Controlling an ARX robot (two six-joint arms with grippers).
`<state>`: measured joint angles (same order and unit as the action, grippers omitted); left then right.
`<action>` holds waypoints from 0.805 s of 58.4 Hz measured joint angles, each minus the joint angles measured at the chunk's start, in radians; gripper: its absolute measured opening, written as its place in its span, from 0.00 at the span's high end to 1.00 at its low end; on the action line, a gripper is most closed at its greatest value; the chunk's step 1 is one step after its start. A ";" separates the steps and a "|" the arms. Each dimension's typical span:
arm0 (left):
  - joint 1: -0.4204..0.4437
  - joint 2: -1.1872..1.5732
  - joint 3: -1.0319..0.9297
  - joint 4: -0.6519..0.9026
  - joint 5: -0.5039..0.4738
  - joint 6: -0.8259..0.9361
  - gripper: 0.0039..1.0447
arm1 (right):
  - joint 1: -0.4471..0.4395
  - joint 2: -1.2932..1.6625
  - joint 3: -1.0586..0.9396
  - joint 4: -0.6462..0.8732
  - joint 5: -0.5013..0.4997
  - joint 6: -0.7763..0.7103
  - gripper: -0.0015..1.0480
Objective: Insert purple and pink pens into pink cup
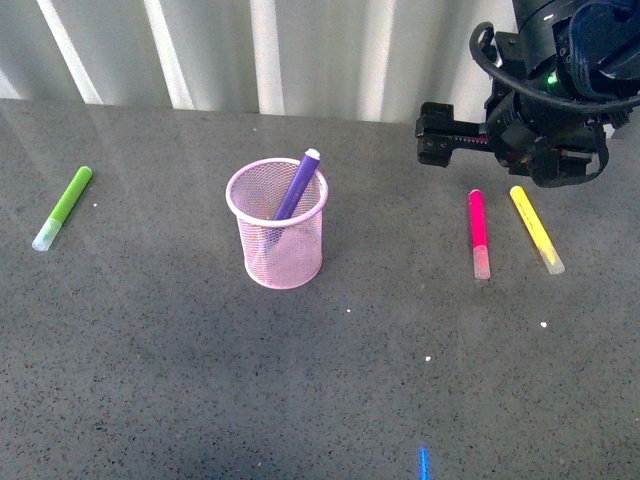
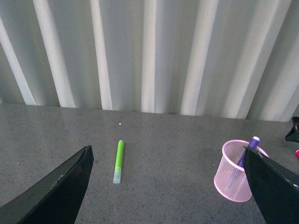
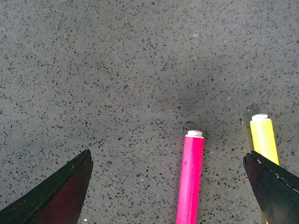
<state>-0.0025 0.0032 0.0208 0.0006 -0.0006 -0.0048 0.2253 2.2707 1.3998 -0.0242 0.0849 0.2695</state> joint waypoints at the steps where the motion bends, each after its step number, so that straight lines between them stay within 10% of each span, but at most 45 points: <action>1: 0.000 0.000 0.000 0.000 0.000 0.000 0.06 | 0.000 0.002 0.002 -0.001 0.000 0.001 0.07; 47: 0.000 0.000 0.000 0.000 0.000 0.000 0.06 | 0.000 0.099 0.030 -0.008 -0.008 0.038 0.07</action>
<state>-0.0025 0.0032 0.0208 0.0006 -0.0006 -0.0048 0.2253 2.3699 1.4296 -0.0319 0.0772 0.3077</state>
